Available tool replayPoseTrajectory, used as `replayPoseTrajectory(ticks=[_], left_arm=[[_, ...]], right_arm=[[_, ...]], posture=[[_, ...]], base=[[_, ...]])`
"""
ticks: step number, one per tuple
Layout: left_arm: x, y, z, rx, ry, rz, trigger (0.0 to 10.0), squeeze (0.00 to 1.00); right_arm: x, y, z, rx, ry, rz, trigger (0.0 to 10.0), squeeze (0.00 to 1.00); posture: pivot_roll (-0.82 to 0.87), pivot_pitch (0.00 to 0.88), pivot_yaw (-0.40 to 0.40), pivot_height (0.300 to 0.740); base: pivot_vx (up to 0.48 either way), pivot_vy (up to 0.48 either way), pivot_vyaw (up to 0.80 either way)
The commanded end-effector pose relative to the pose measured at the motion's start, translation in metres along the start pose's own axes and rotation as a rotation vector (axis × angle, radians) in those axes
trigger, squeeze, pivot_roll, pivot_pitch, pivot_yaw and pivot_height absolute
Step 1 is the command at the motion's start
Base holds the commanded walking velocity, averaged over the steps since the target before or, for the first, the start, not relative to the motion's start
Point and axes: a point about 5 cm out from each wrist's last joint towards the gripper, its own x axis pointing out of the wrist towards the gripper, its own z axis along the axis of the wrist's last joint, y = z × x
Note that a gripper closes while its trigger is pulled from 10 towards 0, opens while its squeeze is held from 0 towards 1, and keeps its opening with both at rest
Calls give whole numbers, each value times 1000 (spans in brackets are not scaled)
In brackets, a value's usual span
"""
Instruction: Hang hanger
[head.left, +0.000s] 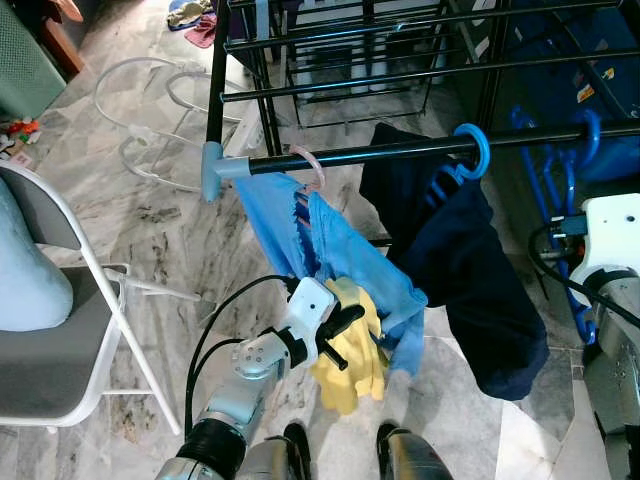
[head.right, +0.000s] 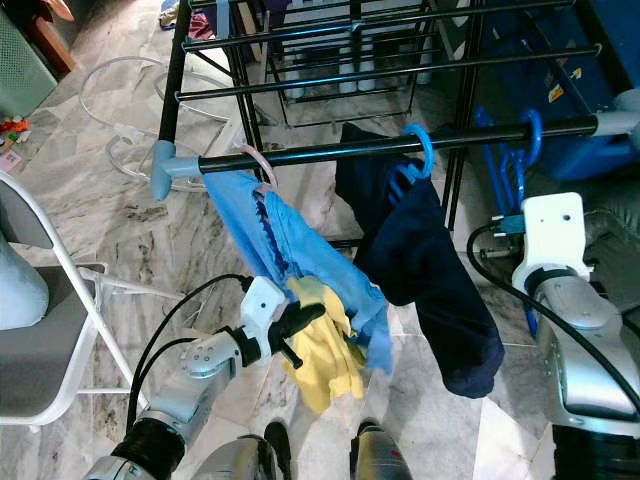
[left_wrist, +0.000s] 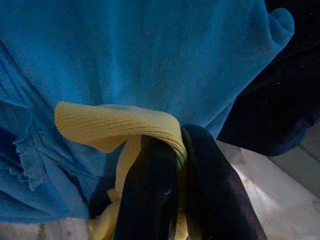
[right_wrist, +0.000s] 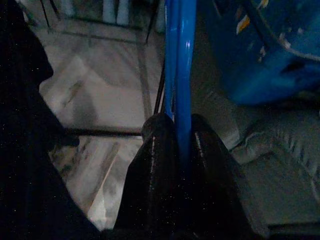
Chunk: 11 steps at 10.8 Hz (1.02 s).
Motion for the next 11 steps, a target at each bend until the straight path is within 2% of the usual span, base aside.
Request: replayPoseTrajectory(ticks=[1, 3, 4, 5, 6, 7, 8, 9, 10, 11], left_arm=[[-2, 1, -2, 11, 4, 7, 10000, 0], [-2, 7, -3, 34, 3, 62, 10000, 0], [-3, 9, -4, 53, 13, 101, 10000, 0], [-3, 11, -6, 69, 19, 133, 10000, 0], [-4, 14, -6, 74, 21, 154, 10000, 0], [-4, 15, -7, 85, 26, 166, 10000, 0], [-4, 15, -9, 96, 34, 180, 10000, 0], [-4, 14, -10, 98, 36, 182, 10000, 0], [-4, 13, -12, 106, 42, 181, 10000, 0], [-3, 14, -12, 111, 44, 181, 10000, 0]], right_arm=[[0, -2, 4, 2, -33, -28, 0, 0], [-6, -5, 15, 20, -155, -92, 0, 0], [-13, -2, 11, 27, -189, -107, 157, 0], [-22, 3, 2, 28, -204, -101, 1176, 0], [-33, 8, -12, 30, -190, -94, 5647, 0], [-39, 13, -21, 29, -184, -86, 9608, 0], [-47, 21, -44, 33, -153, -68, 10000, 0], [-49, 22, -51, 33, -140, -71, 10000, 0], [-54, 30, -68, 51, -100, -63, 10000, 0], [-57, 36, -76, 70, -82, -49, 10000, 0]], posture=[[-181, 245, 135, 740], [-179, 237, 128, 740], [-177, 233, 128, 740], [-176, 226, 127, 740], [-177, 225, 124, 740], [-180, 230, 124, 740], [-184, 234, 128, 740], [-185, 233, 128, 740], [-190, 233, 131, 740], [-192, 233, 133, 740]], base=[[0, 0, 0], [0, 0, 0], [0, 0, 0], [0, 0, 0], [0, 0, 0], [0, 0, 0], [0, 0, 0], [0, 0, 0], [0, 0, 0], [0, 0, 0]])
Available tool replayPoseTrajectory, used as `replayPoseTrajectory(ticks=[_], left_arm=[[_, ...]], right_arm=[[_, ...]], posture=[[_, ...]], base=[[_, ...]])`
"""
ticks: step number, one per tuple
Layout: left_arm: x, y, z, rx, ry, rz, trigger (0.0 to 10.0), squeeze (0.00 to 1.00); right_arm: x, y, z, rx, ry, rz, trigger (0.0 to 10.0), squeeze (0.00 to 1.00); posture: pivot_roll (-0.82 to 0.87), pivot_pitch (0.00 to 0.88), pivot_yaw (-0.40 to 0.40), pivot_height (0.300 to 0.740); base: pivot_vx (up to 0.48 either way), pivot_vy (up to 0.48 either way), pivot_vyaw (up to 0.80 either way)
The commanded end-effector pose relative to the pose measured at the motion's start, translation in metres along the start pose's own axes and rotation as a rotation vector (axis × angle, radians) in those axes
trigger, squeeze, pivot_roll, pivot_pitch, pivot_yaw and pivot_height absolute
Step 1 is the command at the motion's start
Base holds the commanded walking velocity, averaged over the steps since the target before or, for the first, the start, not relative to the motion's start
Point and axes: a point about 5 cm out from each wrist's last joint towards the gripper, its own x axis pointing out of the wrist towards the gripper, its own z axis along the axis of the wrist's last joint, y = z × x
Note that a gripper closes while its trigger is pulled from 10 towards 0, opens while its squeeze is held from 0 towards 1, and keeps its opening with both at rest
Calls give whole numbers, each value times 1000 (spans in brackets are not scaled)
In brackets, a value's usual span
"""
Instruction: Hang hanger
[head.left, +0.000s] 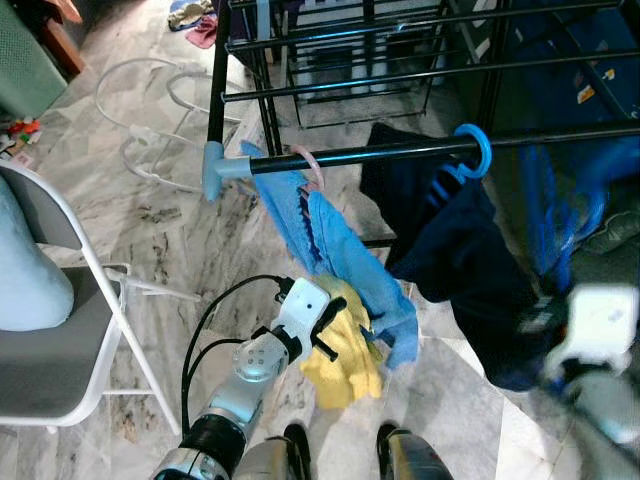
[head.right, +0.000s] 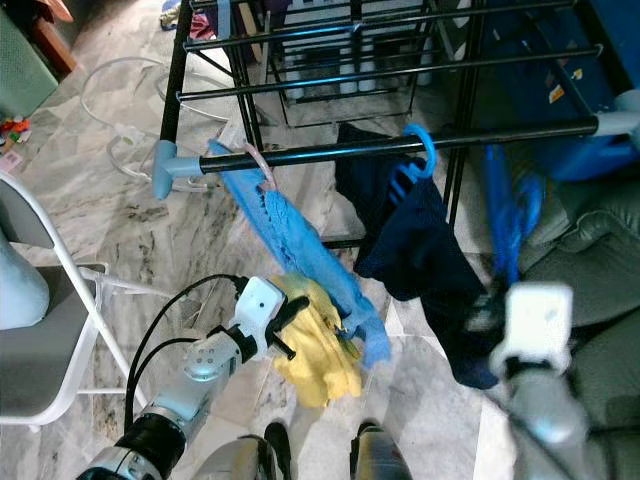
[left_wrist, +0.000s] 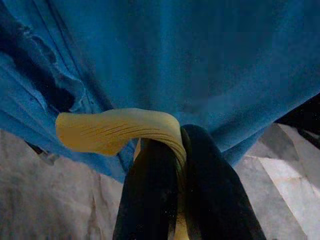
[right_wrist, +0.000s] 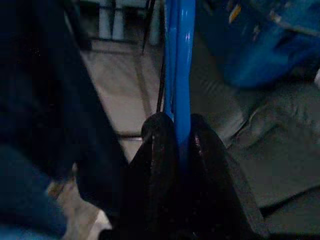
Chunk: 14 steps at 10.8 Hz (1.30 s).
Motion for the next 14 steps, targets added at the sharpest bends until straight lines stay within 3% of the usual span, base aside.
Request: replayPoseTrajectory(ticks=[1, 3, 6, 14], left_arm=[[-2, 0, -2, 5, 2, -2, 10000, 0], [-2, -2, -3, 2, -1, -19, 10000, 0], [-4, -3, -6, 1, 13, -39, 10000, 0], [-4, -3, -10, 13, 39, -56, 10000, 0]], right_arm=[[-3, 4, -3, 12, -6, 9, 10000, 0], [-2, 4, -4, 15, -16, 1, 10000, 0], [2, 0, -3, 40, -17, 1, 10000, 0], [3, 10, -9, 80, -9, 15, 10000, 0]], posture=[[-194, 234, 135, 740], [-196, 237, 135, 740], [-185, 247, 136, 740], [-185, 243, 142, 740]], base=[[0, 0, 0], [0, 0, 0], [-301, 0, 0], [-324, 0, 0]])
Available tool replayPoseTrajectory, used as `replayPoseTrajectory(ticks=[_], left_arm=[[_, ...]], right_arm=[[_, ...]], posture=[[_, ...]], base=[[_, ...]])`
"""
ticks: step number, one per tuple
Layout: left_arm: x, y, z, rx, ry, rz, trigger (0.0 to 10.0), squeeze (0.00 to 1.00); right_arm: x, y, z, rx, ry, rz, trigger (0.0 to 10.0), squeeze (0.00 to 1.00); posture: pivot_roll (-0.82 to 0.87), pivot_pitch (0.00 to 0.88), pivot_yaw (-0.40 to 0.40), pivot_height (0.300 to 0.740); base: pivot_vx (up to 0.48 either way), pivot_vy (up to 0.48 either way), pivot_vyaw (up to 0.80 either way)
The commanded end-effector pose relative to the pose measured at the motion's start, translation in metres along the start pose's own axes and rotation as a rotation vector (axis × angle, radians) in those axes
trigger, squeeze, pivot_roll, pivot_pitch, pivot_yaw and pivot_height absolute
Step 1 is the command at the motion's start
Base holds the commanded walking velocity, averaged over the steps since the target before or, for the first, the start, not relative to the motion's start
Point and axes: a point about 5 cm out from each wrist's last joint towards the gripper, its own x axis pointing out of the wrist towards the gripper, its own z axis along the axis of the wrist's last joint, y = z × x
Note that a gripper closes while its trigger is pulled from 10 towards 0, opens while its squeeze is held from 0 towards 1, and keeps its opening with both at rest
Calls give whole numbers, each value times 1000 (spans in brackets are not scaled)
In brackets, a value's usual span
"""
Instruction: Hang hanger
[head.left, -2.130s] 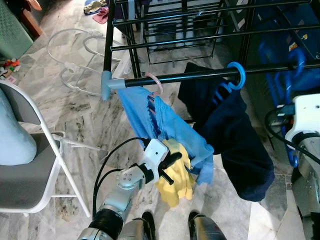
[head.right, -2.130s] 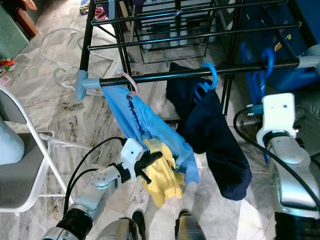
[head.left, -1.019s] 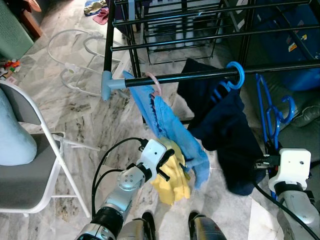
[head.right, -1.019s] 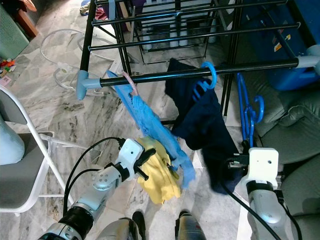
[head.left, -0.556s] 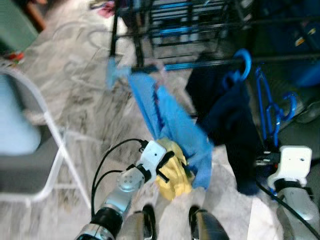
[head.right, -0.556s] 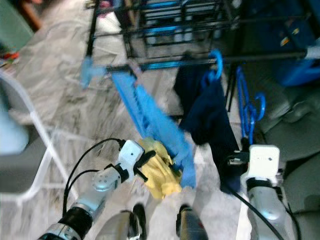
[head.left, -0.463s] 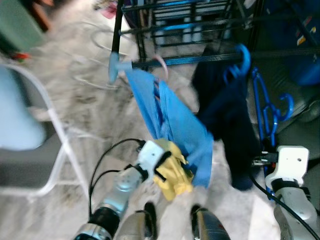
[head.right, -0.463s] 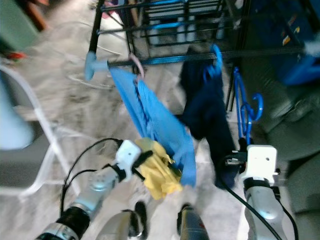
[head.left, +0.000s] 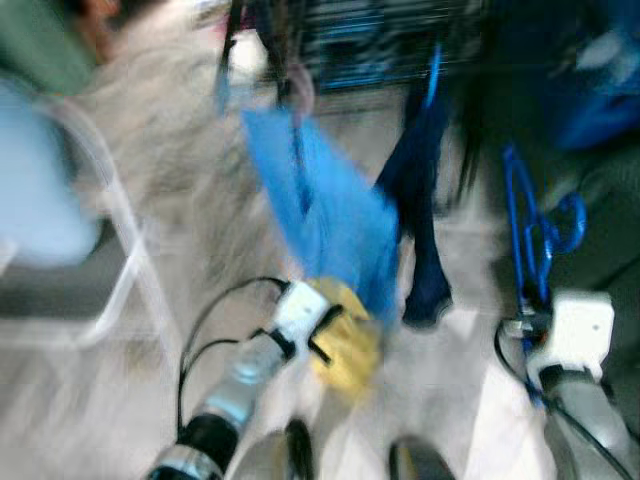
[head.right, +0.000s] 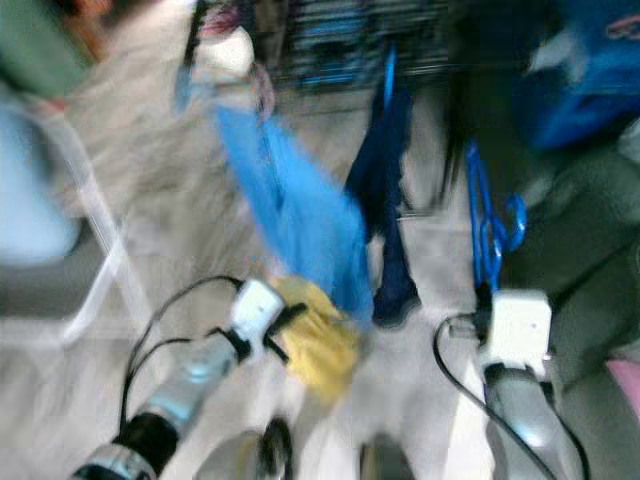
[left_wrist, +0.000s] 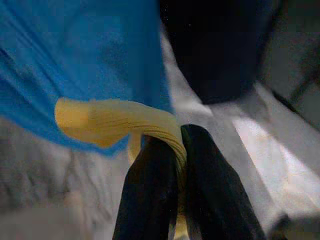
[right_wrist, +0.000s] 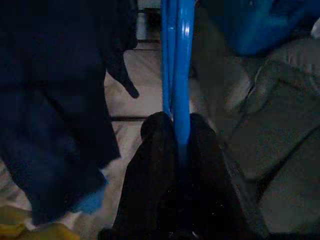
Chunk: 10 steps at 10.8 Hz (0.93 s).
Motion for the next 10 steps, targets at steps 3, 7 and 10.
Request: replayPoseTrajectory(ticks=[3, 7, 10], left_arm=[[-2, -4, -12, -3, 39, 15, 10000, 0], [-22, 2, -53, -18, 217, 133, 10000, 0], [-84, 9, -123, 25, 608, 330, 10000, 0]], right_arm=[[-8, 4, -29, 17, 106, 14, 10000, 0], [-15, 34, -94, 106, 359, 119, 10000, 0], [-18, 74, -131, 108, 551, 259, 10000, 0]], posture=[[-186, 213, 103, 740], [-143, 161, 25, 740], [-85, 122, -16, 740]], base=[[-319, 0, 0], [-156, 0, 0], [0, 0, 0]])
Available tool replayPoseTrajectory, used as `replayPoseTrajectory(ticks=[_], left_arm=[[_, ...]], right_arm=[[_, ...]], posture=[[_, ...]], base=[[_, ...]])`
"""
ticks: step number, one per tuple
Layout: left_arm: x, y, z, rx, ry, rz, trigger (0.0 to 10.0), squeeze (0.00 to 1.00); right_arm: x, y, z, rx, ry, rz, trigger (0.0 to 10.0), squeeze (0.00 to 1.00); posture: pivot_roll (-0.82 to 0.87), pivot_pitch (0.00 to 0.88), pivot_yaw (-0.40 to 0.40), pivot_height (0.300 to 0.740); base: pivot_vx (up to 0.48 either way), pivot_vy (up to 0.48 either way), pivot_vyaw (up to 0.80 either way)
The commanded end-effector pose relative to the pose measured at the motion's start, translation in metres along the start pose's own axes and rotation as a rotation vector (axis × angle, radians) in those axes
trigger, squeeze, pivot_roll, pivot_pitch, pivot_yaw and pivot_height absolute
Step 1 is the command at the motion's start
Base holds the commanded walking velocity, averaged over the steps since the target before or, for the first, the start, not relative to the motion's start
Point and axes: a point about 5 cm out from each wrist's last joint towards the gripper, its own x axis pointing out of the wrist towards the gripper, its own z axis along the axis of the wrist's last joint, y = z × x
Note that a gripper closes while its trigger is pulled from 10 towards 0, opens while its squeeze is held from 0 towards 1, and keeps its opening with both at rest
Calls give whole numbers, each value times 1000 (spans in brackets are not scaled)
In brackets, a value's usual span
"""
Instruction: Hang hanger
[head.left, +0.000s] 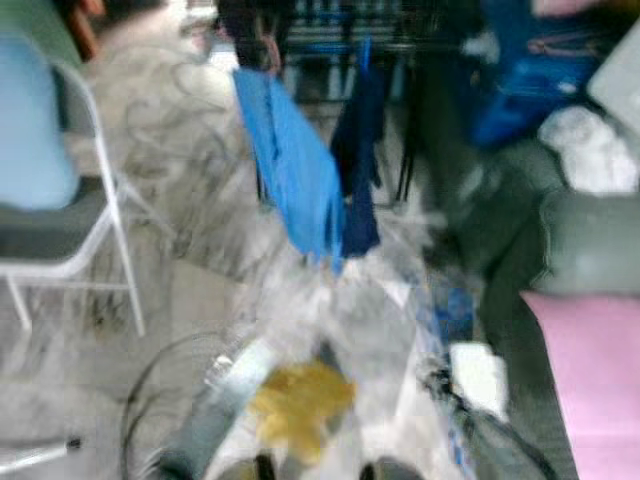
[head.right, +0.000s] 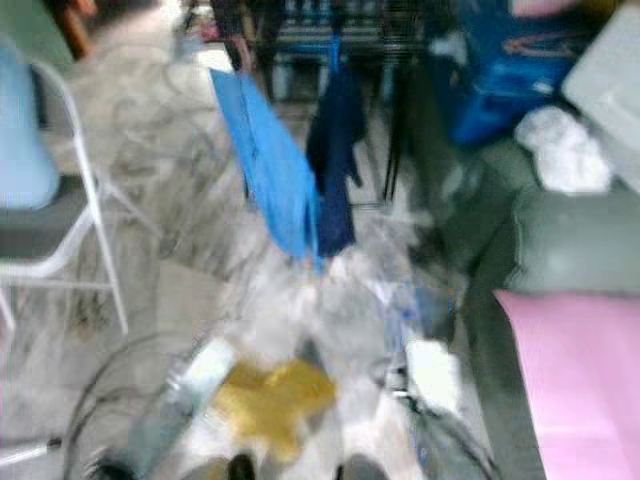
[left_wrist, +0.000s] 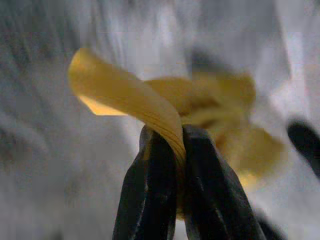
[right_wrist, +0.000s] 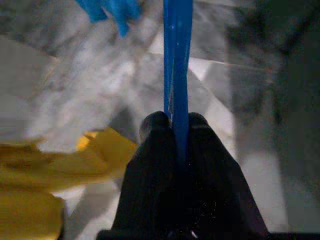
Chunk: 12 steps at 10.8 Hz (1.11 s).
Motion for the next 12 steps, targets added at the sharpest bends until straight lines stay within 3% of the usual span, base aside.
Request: replayPoseTrajectory(ticks=[1, 3, 4, 6, 10, 12], left_arm=[[-3, 0, -13, -39, 61, 14, 10000, 0], [-6, -2, -25, -34, 115, 22, 10000, 0], [-9, -8, -34, 11, 151, -3, 10000, 0], [-7, -14, -30, 27, 162, -31, 10000, 0], [-4, -34, -24, 155, 164, -132, 10000, 0], [-4, -39, -24, 200, 172, -138, 10000, 0]], right_arm=[[-1, 4, -18, 7, 87, 16, 10000, 0], [-1, 12, -31, 4, 174, 43, 10000, 0], [-4, 20, -44, -12, 245, 70, 10000, 0], [-5, 15, -47, 36, 246, 15, 10000, 0], [-24, 6, -73, 116, 284, -74, 10000, 0], [-27, 8, -78, 64, 305, -50, 10000, 0]], posture=[[-70, 118, -28, 740], [-62, 100, -31, 740], [-59, 85, -22, 740], [-115, 92, 31, 740], [-185, 136, 81, 740], [-183, 122, 92, 740]], base=[[0, 0, 0], [0, 0, 0], [0, 0, 0], [0, 0, 0], [-276, 323, 0], [-264, 403, 0]])
